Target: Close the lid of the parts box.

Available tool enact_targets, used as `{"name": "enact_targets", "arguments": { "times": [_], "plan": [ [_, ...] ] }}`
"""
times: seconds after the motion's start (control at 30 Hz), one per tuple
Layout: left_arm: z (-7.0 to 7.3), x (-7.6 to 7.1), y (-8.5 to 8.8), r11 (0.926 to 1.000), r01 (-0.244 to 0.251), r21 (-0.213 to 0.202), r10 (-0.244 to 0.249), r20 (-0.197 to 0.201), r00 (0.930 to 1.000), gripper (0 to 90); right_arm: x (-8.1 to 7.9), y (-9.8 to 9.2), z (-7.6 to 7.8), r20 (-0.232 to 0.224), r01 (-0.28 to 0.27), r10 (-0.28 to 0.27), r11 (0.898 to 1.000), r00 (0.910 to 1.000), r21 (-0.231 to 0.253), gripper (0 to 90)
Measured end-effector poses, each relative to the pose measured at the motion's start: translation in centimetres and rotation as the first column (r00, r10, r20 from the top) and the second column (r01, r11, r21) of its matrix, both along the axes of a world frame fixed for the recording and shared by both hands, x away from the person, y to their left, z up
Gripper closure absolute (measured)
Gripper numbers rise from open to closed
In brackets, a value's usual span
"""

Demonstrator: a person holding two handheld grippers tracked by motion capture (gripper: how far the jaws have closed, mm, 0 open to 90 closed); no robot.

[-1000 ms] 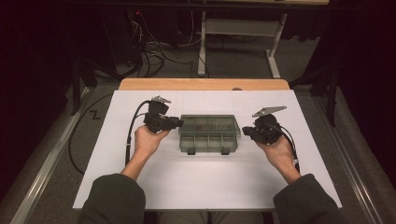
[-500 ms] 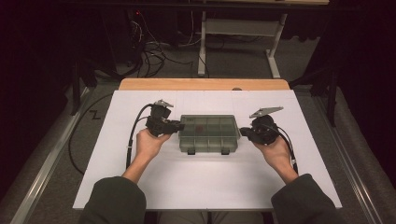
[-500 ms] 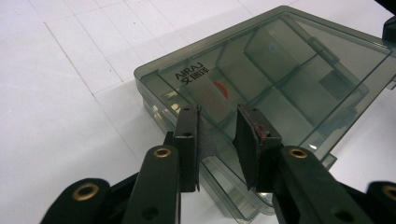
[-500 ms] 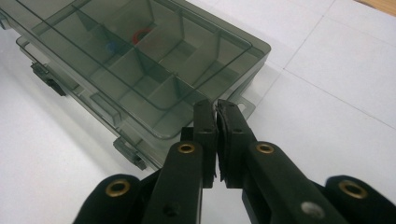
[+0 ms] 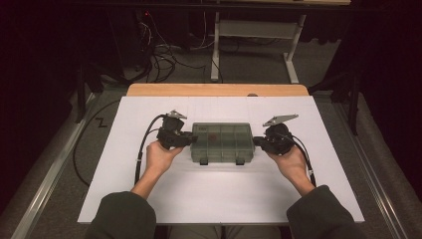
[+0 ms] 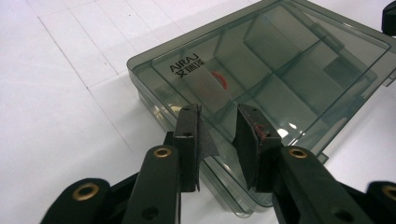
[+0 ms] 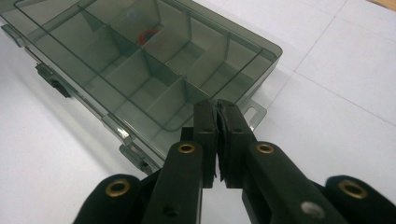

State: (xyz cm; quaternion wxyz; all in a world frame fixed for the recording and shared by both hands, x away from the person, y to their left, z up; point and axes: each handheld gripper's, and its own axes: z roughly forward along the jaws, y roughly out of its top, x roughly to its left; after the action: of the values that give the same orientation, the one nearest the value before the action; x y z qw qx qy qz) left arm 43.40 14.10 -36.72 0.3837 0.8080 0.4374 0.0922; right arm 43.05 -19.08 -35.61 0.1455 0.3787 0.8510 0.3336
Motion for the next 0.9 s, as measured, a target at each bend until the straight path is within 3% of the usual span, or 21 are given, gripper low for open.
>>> {"name": "enact_targets", "arguments": {
  "times": [0.9],
  "plan": [
    [-1.3, -0.6, -0.3, 0.9997, -0.005, 0.024, 0.004, 0.01, 0.9999, 69.9, 0.3, 0.8, -1.0, -0.02, -0.02, 0.02, 1.0, 0.9996, 0.015, 88.7]
  ]
}}
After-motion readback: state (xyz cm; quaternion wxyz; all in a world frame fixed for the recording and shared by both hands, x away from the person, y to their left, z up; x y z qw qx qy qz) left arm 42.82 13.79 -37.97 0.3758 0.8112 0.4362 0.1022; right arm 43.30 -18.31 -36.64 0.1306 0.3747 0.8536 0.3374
